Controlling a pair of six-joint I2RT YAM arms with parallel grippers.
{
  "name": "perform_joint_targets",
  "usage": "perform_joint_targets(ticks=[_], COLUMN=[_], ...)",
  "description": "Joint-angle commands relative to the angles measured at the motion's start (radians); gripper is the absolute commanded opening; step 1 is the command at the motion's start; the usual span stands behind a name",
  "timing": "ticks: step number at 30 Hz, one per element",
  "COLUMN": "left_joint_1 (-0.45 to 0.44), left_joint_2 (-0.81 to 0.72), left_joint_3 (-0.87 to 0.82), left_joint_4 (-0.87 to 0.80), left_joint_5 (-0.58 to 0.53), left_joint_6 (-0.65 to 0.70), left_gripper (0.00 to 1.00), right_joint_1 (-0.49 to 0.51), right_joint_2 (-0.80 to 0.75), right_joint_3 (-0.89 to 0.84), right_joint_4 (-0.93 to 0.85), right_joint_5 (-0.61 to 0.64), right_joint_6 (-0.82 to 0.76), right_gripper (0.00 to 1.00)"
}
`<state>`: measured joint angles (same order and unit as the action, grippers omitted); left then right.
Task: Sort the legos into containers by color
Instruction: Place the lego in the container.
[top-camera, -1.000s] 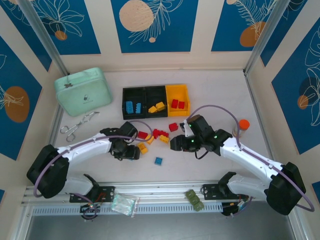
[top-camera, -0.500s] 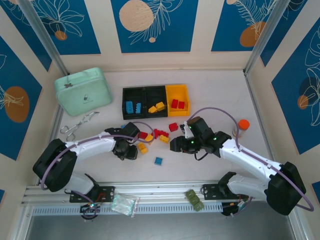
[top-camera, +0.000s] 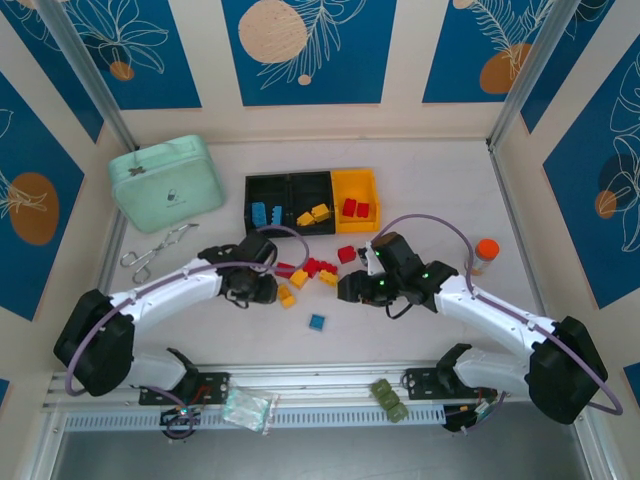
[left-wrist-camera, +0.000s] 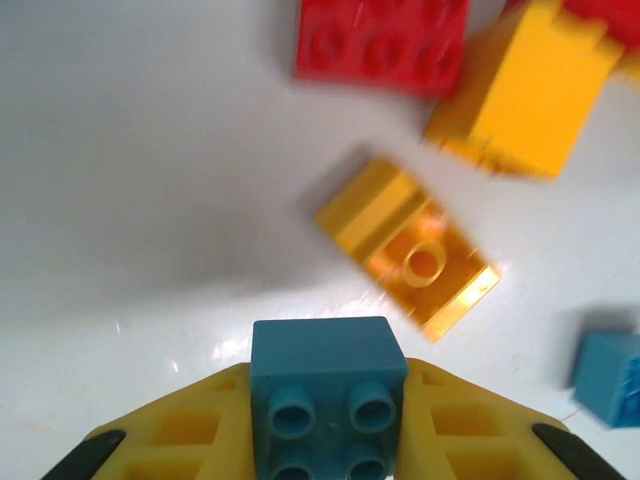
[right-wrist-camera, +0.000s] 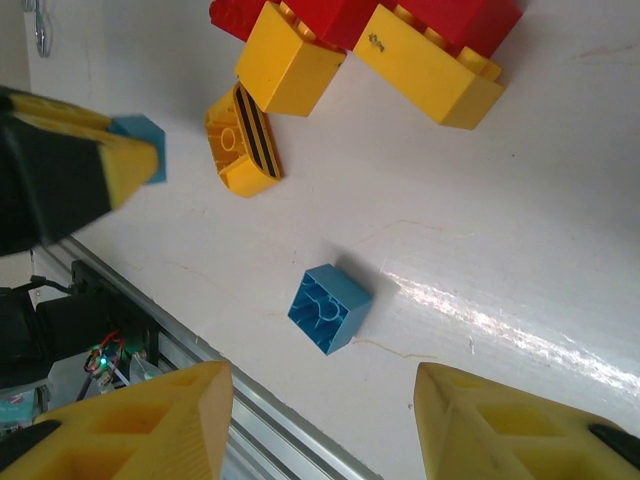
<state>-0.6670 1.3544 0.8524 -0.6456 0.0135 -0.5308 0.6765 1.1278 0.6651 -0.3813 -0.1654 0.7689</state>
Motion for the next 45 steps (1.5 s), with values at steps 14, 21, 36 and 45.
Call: perform_joint_targets(ticks=[14,21,36,45], left_joint_1=[0.151,0.198,0.272,0.274], left_joint_2=[0.249,0.393,0.706,0.754], left_joint_3=[0.425,0.580,0.876,0.933], left_joint_4=[-0.078,-0.092,-0.144,-0.144], left_joint_5=[-0.015,-0.030,-0.114,-0.110], left_joint_6=[0.159,0.198,0.268,0.267], left_gripper=[0.26,0.26,0.26,0.33], right_joint_1=[0.050,0.079,0.106,0.119], right_joint_2=[0.012,0.024,0.006,0.019], right_joint_3=[-0.007,-0.013,-0.001,0.010], right_joint_4=[0.073,0.088,0.039,0.030], right_joint_5=[0.033,0.053,0.104,0.116], right_joint_6=[0.080,0.104,0.133,0.142], right_gripper=[0.51,0.51,0.50,0.50])
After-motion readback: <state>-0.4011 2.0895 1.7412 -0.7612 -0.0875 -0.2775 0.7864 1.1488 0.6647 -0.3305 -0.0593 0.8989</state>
